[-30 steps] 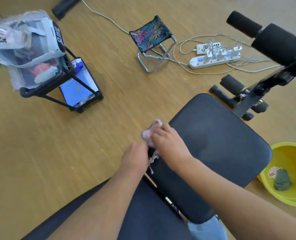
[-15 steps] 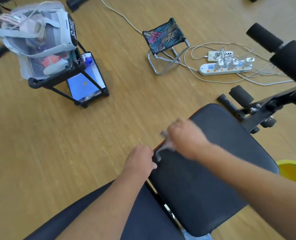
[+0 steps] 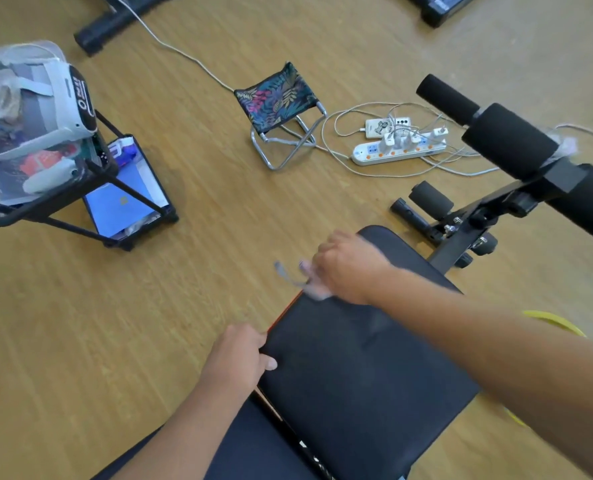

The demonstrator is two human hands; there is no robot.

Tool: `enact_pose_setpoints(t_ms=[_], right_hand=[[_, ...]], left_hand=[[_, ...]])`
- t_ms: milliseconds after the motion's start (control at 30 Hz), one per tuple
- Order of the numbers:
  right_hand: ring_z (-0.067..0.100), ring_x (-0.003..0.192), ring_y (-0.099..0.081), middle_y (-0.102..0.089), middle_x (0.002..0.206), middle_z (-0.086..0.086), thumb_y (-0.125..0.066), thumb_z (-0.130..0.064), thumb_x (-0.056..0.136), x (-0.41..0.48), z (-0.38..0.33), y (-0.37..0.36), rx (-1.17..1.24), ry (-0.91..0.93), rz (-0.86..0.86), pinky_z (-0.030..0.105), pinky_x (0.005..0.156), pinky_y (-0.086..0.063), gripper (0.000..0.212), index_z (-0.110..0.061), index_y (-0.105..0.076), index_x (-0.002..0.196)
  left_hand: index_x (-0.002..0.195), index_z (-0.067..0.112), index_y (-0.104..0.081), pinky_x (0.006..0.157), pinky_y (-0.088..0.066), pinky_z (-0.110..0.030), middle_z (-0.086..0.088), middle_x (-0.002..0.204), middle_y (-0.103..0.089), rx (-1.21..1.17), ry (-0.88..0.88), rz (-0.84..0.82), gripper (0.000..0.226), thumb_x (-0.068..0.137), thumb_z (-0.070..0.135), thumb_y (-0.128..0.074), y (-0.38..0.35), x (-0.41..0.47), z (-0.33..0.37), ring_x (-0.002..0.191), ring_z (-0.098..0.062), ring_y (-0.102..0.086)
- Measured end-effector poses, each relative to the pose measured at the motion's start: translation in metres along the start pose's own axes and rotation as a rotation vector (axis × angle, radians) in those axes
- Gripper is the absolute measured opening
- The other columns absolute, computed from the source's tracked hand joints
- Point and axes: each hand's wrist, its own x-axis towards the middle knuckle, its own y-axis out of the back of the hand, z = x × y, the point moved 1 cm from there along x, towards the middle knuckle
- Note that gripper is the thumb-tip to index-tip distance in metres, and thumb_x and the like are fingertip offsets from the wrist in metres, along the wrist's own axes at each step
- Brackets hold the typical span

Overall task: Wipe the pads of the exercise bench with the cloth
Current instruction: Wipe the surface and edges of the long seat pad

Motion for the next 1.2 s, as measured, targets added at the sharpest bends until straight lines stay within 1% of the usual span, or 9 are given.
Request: enact_pose_setpoints(t_ms=[133, 300, 467, 567, 667, 867, 1000, 1067, 1200], right_hand=[[0.022, 0.08, -0.047, -0.055, 0.077, -0.002, -0.039, -0.043, 0.1, -0.004, -0.076, -0.023, 0.242, 0.166, -0.217, 0.039, 0.079, -0.05, 0.041, -0.017, -0.059, 0.076], [0.022, 0.081, -0.053, -0.068, 0.089, -0.003, -0.06, -0.021, 0.09, -0.013, -0.04, -0.035, 0.157, 0.404, -0.022, 0.035, 0.095, -0.046, 0.009, -0.021, -0.07, 0.089], [0.023, 0.11, -0.057, -0.071, 0.111, -0.007, -0.041, -0.034, 0.097, -0.006, 0.071, -0.007, -0.012, 0.015, 0.083, 0.038, 0.121, -0.024, 0.036, -0.028, -0.074, 0.108], [0.023, 0.1, -0.056, -0.07, 0.102, -0.002, -0.027, -0.037, 0.092, -0.003, 0.063, 0.0, 0.074, -0.094, 0.019, 0.036, 0.104, -0.043, 0.048, -0.024, -0.074, 0.097], [0.023, 0.088, -0.055, -0.059, 0.092, 0.001, -0.046, -0.032, 0.094, -0.002, 0.004, -0.009, 0.203, -0.038, -0.19, 0.035, 0.073, -0.054, 0.026, -0.022, -0.07, 0.091], [0.02, 0.094, -0.05, -0.065, 0.104, -0.004, -0.061, -0.016, 0.09, -0.017, -0.057, -0.025, 0.062, 0.345, -0.158, 0.031, 0.094, -0.044, 0.012, -0.021, -0.068, 0.098], [0.027, 0.106, -0.057, -0.067, 0.106, 0.001, -0.061, -0.013, 0.086, -0.005, 0.027, -0.011, 0.024, 0.023, -0.003, 0.035, 0.093, -0.046, 0.018, -0.02, -0.068, 0.101], [0.026, 0.107, -0.055, -0.063, 0.107, 0.001, -0.055, -0.012, 0.091, -0.01, 0.061, 0.0, 0.131, -0.175, 0.011, 0.037, 0.089, -0.049, 0.019, -0.019, -0.066, 0.105], [0.032, 0.086, -0.058, -0.052, 0.086, 0.006, -0.049, -0.009, 0.095, -0.052, 0.092, -0.009, 0.376, -0.518, 0.108, 0.042, 0.074, -0.053, 0.015, -0.017, -0.049, 0.082]], left_hand=[[0.053, 0.015, -0.047, 0.048, -0.036, -0.025, 0.004, 0.052, -0.045, 0.005, 0.038, 0.011, 0.039, 0.076, 0.021, -0.078, 0.001, -0.004, 0.004, 0.053, -0.019, -0.055], [0.057, 0.008, -0.046, 0.051, -0.039, -0.031, 0.002, 0.051, -0.041, -0.023, 0.014, 0.059, 0.043, 0.078, 0.025, -0.079, -0.001, -0.009, 0.003, 0.048, -0.02, -0.038], [0.087, 0.02, -0.073, 0.058, -0.046, -0.028, 0.005, 0.06, -0.051, -0.024, -0.05, 0.078, 0.011, 0.081, 0.028, -0.076, 0.0, -0.011, 0.0, 0.059, -0.02, -0.046], [0.088, 0.02, -0.074, 0.055, -0.042, -0.026, 0.006, 0.057, -0.043, -0.03, -0.049, 0.062, 0.009, 0.081, 0.026, -0.076, -0.001, -0.008, -0.001, 0.057, -0.017, -0.039], [0.073, 0.014, -0.066, 0.053, -0.038, -0.027, 0.004, 0.056, -0.043, -0.013, -0.045, 0.07, 0.02, 0.08, 0.028, -0.078, -0.003, -0.008, -0.001, 0.057, -0.02, -0.043], [0.056, 0.015, -0.038, 0.056, -0.037, -0.032, 0.001, 0.059, -0.049, 0.069, -0.003, 0.076, 0.051, 0.077, 0.036, -0.079, -0.006, -0.007, -0.002, 0.071, -0.033, -0.061], [0.086, 0.031, -0.075, 0.062, -0.041, -0.026, 0.01, 0.066, -0.053, -0.009, -0.066, 0.098, 0.004, 0.082, 0.032, -0.075, -0.005, -0.012, -0.002, 0.073, -0.019, -0.06], [0.11, 0.035, -0.075, 0.067, -0.046, -0.025, 0.011, 0.073, -0.058, -0.029, -0.081, 0.097, 0.027, 0.082, 0.034, -0.075, -0.006, -0.013, -0.004, 0.075, -0.015, -0.06], [0.11, 0.033, -0.075, 0.07, -0.051, -0.027, 0.009, 0.08, -0.066, -0.01, -0.089, 0.093, 0.027, 0.083, 0.035, -0.073, -0.004, -0.013, -0.002, 0.078, -0.016, -0.062]])
